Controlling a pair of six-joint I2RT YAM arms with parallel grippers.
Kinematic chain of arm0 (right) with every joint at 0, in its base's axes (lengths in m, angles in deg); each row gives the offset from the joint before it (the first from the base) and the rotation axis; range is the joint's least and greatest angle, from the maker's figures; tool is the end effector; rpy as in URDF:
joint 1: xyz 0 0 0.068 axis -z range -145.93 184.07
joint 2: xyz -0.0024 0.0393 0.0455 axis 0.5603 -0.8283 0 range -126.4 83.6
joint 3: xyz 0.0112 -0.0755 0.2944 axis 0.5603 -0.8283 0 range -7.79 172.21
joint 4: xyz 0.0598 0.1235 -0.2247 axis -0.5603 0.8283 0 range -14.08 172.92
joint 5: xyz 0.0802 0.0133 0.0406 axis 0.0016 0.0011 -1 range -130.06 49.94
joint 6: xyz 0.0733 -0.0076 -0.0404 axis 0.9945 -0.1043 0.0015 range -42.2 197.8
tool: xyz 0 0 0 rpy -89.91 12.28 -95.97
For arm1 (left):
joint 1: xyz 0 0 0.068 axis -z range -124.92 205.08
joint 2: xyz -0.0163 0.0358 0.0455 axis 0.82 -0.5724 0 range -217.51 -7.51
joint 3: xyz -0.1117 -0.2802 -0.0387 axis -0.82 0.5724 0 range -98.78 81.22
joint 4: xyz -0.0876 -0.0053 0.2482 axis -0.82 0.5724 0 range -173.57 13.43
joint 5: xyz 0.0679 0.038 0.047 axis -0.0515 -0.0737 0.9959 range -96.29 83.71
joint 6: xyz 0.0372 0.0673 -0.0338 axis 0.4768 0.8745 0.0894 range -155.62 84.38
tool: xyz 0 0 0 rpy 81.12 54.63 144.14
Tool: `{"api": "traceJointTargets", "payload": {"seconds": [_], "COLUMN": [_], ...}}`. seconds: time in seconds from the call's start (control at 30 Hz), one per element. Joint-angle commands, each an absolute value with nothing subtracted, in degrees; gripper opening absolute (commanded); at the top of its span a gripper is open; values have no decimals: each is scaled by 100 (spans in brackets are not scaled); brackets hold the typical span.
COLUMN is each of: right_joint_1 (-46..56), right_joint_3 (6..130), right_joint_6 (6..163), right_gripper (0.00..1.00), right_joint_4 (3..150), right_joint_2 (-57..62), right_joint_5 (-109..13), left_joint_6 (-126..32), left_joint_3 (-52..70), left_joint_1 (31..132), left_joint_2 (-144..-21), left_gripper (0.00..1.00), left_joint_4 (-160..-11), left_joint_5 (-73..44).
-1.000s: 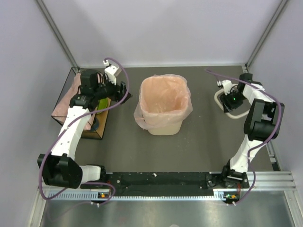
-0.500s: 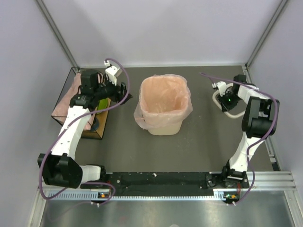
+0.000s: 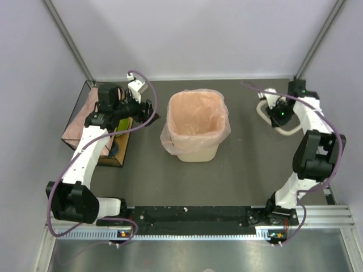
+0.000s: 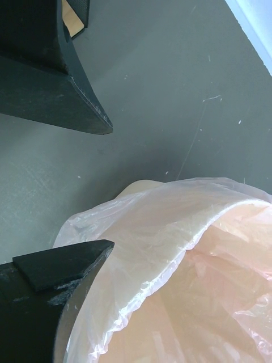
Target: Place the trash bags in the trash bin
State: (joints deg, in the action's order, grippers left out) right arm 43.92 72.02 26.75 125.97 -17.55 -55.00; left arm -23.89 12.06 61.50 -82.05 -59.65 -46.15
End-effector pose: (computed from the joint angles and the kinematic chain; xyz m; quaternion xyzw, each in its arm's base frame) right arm 0.3731 -0.0455 0.2327 -0.3639 0.9085 0.0293 0.2032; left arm 0.2991 -0.0812 0.3717 0.2980 0.7740 -0.2719 0.4881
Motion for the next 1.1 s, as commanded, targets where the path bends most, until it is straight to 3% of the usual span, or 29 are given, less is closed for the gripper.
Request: {"api": "traceJointTargets", "payload": {"seconds": [0.0,0.1,0.37,0.57,0.7,1.07], "right_joint_1": [4138,3743,1181,-501,-1056,-1646], "right_joint_3": [8674,9553,11841,11615,11395,11157], "right_joint_6": [2164,1997,2074,2786,3068,3570], "right_gripper": [0,0,0,0,0,0], "right_joint_4": [14033,14982,16864,16865,16865,16865], "right_joint_2": [-668,-439,-350,-192,-402,-842], "right_joint_5": [-6202,-6370,-6415,-5738,-4975,-4955], "left_joint_6": [-2489,-2656,-2999,-3034,-3043,-3025], "left_joint_3": [1267,1267,1547,2013,2180,2550], "left_joint_1": [6132,6132,6124,6124,6115,6071], "left_joint_2": [-8213,-8257,-8125,-7651,-7352,-6930], "left_gripper": [81,82,82,82,82,82], "left_joint_4": [-6344,-6494,-6863,-7030,-7048,-7039], "left_joint_5": [-4778,-4646,-4418,-4198,-3628,-3547]}}
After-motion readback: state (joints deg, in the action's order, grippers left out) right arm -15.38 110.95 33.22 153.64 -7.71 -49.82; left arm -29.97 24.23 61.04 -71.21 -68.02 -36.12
